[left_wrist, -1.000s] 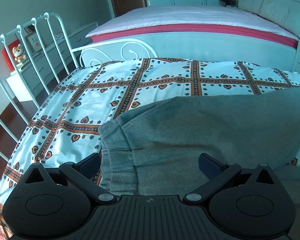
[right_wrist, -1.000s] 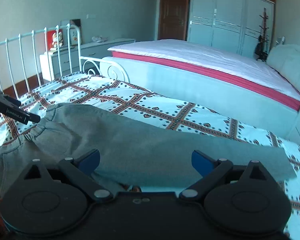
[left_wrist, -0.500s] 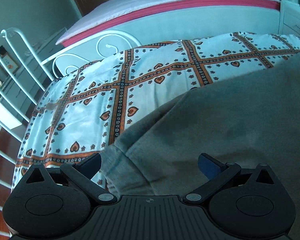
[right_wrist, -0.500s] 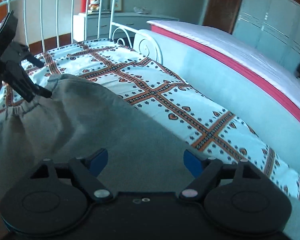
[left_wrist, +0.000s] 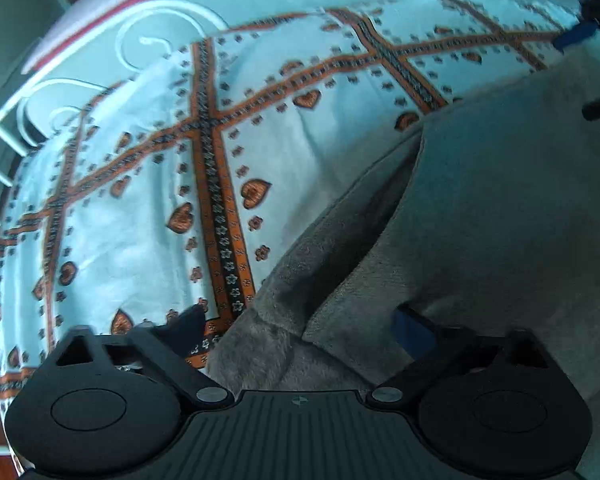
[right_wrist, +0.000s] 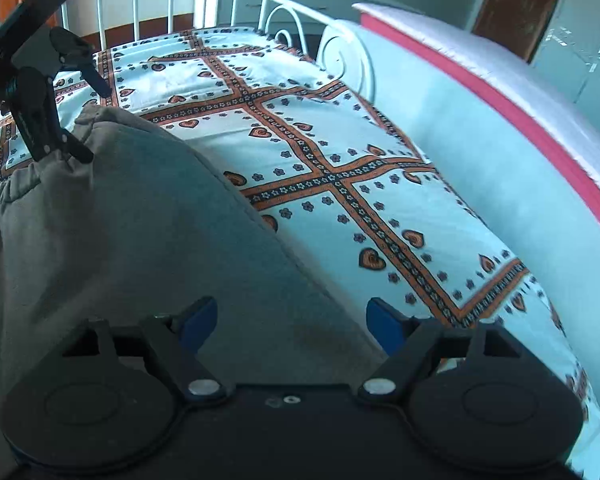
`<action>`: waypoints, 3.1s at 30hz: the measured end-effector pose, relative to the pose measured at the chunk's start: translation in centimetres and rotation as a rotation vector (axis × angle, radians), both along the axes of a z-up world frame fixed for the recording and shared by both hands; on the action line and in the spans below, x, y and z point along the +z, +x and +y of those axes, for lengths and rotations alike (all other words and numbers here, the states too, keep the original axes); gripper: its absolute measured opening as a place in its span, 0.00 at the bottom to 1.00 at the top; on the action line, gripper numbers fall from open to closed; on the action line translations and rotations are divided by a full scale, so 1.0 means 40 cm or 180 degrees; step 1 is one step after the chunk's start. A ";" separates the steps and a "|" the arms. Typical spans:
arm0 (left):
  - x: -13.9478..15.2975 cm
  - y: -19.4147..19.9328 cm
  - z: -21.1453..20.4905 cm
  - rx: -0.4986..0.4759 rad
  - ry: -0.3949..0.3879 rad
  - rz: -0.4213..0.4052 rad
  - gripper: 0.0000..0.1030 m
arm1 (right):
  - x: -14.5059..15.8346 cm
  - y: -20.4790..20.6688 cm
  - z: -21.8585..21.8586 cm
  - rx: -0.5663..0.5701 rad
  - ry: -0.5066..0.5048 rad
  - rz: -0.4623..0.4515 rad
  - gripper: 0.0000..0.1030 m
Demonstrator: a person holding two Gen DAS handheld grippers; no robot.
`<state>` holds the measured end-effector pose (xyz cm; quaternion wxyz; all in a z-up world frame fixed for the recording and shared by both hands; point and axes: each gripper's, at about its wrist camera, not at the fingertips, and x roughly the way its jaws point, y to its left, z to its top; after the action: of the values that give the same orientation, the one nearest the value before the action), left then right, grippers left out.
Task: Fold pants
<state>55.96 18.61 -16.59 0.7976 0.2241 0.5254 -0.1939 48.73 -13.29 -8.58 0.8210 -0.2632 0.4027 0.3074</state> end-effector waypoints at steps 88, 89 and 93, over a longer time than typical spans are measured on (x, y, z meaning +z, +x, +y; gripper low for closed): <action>0.090 -0.777 0.248 0.2069 -0.1199 0.0111 0.72 | -0.028 -0.969 0.167 0.0170 0.0086 -0.0370 0.20; 0.078 -0.772 0.256 0.2174 -0.1348 0.0227 0.72 | -0.032 -0.974 0.175 0.0204 0.0073 -0.0406 0.21; 0.032 -0.754 0.273 0.2457 -0.1734 0.0513 0.71 | -0.054 -0.968 0.199 0.0279 0.0002 -0.0409 0.22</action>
<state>25.81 29.53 -15.29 0.7977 -0.2203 0.5605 -0.0310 10.02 -5.34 -10.72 0.8310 -0.2995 0.3371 0.3257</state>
